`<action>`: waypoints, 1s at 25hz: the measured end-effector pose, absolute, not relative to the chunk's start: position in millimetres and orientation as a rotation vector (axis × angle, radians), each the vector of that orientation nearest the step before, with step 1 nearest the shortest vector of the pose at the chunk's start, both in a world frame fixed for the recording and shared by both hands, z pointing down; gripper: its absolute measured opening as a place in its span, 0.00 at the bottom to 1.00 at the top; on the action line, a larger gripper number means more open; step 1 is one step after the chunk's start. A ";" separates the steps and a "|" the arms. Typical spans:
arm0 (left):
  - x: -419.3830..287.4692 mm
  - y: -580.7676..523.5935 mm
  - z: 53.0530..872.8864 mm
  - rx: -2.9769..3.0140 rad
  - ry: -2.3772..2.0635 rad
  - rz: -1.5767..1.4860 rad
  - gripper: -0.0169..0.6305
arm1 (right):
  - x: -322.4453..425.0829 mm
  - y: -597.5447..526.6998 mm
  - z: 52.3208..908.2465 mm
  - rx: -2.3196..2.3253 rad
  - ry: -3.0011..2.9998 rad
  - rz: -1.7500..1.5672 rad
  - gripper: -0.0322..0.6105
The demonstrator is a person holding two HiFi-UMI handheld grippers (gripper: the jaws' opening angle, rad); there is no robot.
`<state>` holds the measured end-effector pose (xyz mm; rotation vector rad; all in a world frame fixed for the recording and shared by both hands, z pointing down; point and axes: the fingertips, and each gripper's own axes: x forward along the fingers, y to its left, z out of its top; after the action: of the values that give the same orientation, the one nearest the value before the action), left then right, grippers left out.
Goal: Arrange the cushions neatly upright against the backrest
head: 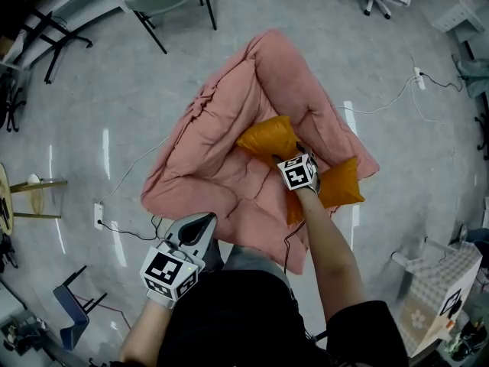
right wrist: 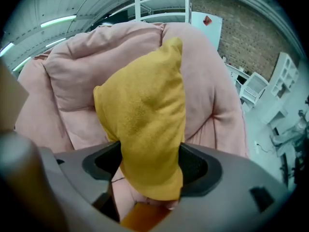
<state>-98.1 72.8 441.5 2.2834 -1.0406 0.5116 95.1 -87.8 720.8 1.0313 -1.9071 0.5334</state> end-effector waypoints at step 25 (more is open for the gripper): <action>-114.0 62.2 449.2 2.273 -1.003 0.470 0.05 | 133.1 -115.4 712.5 1.191 -1.861 0.709 0.72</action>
<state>-114.0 62.2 449.2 2.2729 -1.0030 0.4696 133.1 -115.4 712.5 1.1910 -1.8614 0.7090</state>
